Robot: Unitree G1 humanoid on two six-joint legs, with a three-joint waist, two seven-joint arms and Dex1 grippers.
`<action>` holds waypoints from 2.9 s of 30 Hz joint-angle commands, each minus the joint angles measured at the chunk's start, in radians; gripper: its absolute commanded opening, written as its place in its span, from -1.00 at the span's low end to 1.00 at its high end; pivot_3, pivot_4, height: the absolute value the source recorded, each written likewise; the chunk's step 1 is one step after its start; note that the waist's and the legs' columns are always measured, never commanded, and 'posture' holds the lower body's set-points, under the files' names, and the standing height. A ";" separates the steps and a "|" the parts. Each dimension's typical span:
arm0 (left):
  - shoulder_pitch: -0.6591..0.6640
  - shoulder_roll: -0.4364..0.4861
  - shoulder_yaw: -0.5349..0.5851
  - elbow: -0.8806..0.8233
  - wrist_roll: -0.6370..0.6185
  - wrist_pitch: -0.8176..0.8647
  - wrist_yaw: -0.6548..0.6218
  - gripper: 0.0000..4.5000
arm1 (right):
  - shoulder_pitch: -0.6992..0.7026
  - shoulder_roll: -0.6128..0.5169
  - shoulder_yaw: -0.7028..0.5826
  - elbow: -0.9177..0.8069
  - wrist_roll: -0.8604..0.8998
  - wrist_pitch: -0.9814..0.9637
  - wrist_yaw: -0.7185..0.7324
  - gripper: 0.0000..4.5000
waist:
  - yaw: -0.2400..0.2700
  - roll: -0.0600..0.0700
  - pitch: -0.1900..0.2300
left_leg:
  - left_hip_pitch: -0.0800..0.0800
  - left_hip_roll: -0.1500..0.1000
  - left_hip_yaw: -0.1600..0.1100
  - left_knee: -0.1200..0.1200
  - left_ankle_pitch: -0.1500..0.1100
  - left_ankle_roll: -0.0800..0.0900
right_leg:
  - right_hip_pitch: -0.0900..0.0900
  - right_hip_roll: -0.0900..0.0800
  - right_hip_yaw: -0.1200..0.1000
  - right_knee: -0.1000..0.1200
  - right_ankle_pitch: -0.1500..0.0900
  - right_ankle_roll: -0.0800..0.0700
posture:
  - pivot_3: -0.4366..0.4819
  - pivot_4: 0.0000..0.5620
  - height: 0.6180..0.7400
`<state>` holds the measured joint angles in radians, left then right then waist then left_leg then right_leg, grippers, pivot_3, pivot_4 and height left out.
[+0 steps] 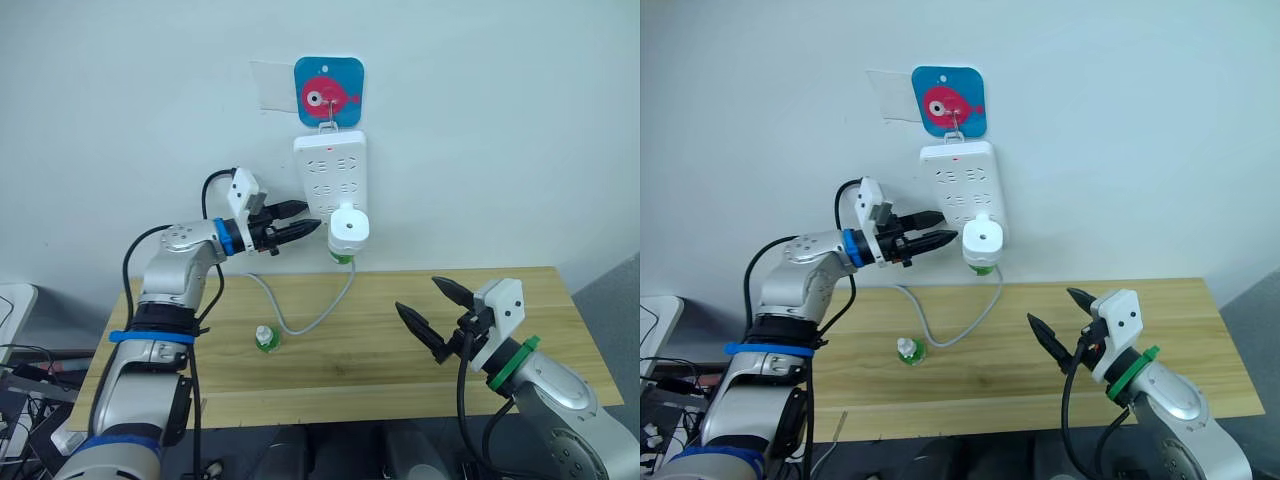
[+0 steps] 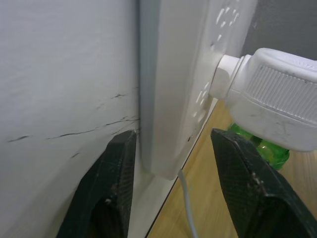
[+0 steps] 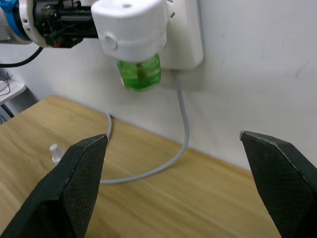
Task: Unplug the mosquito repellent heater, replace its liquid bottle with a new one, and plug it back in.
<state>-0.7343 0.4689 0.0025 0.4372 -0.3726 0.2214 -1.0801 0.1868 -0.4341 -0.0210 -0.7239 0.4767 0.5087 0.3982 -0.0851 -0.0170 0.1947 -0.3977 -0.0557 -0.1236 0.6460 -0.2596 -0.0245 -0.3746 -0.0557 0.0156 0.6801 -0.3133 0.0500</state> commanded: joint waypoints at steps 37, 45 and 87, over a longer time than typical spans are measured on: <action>0.014 -0.082 -0.015 -0.175 -0.018 0.144 -0.014 -0.41 | -0.228 0.072 -0.015 -0.145 0.142 0.303 -0.202 1.00 | -0.007 -0.002 0.018 | -0.001 -0.001 -0.001 0.001 0.002 -0.001 | -0.001 -0.001 0.000 0.000 0.002 0.002 | -0.53 -0.19 1.00; -0.006 -0.109 -0.026 -0.132 0.014 0.093 0.033 -0.41 | -0.410 0.164 0.022 -0.182 0.155 0.517 -0.410 1.00 | -0.009 -0.001 0.019 | -0.001 -0.001 -0.001 0.001 0.002 -0.001 | -0.001 -0.001 0.001 0.000 0.002 0.002 | -0.55 -0.15 1.00; -0.016 -0.125 -0.029 -0.099 0.042 0.051 0.062 -0.41 | -0.569 0.335 0.168 -0.031 -0.068 0.460 -0.427 0.30 | -0.009 -0.001 0.021 | -0.002 -0.002 -0.001 0.001 0.002 -0.001 | -0.002 -0.001 0.001 0.000 0.003 0.002 | -0.52 -0.15 1.00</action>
<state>-0.7341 0.3497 -0.0136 0.3373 -0.3459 0.2708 -1.0369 -0.3787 -0.0986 0.1450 -0.7112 0.4066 0.9973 -0.0483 -0.0946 -0.0176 0.2152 -0.3994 -0.0572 -0.1251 0.6467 -0.2575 -0.0256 -0.3765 -0.0569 0.0163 0.6802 -0.3107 0.0522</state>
